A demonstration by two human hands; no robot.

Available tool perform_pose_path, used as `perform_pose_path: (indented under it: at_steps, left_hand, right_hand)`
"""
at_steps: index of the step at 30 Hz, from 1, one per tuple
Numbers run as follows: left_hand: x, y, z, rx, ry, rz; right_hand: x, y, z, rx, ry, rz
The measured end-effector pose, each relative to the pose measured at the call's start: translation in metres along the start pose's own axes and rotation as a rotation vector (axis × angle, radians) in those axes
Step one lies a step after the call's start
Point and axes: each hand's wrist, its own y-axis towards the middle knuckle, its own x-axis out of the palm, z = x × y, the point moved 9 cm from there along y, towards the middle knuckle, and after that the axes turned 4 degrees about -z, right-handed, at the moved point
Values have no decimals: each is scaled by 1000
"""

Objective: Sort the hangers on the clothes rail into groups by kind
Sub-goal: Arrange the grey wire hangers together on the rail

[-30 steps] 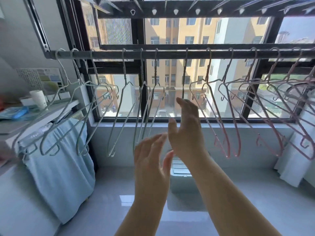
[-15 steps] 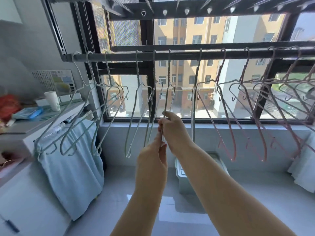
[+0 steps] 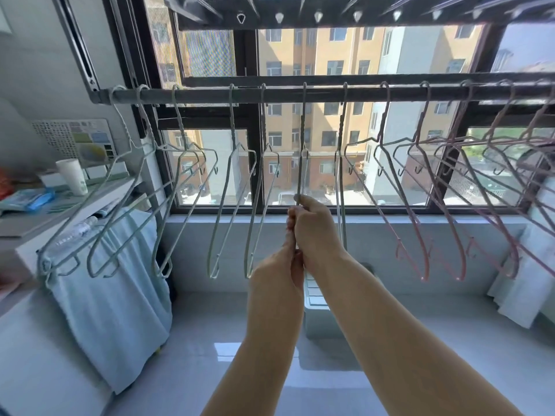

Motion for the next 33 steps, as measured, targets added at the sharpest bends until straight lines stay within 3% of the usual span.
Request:
perform_pose_path:
  at_steps: [8,12,15,17,19,22,26,33]
  left_hand:
    - [3,1,0,34,51,44]
    - [12,1,-5,12,12,-25]
    - [11,-6,-1,63,14,-26]
    - [-4,-13,1,105,19,69]
    - [-26,-18,-1,150,22,236]
    - [-49,-19,-13,141,52,373]
    - [-61,-22,-36,70,60,413]
    - [-73,-25,-56,-20,62,368]
  right_hand:
    - [-4,0,-2,-6,25,26]
    - [-5,-1,-1,11,70,25]
    - [-7,-5,-7,50,-126,26]
    - [-9,-8,-20,-54,-301,57]
    - [-1,-21,-46,-273,-440,93]
    - [30,-33,-65,-416,-532,-17]
    - [63,-29,-44,-191,-528,-206]
    - [79,-13,-1,86,-265,-173]
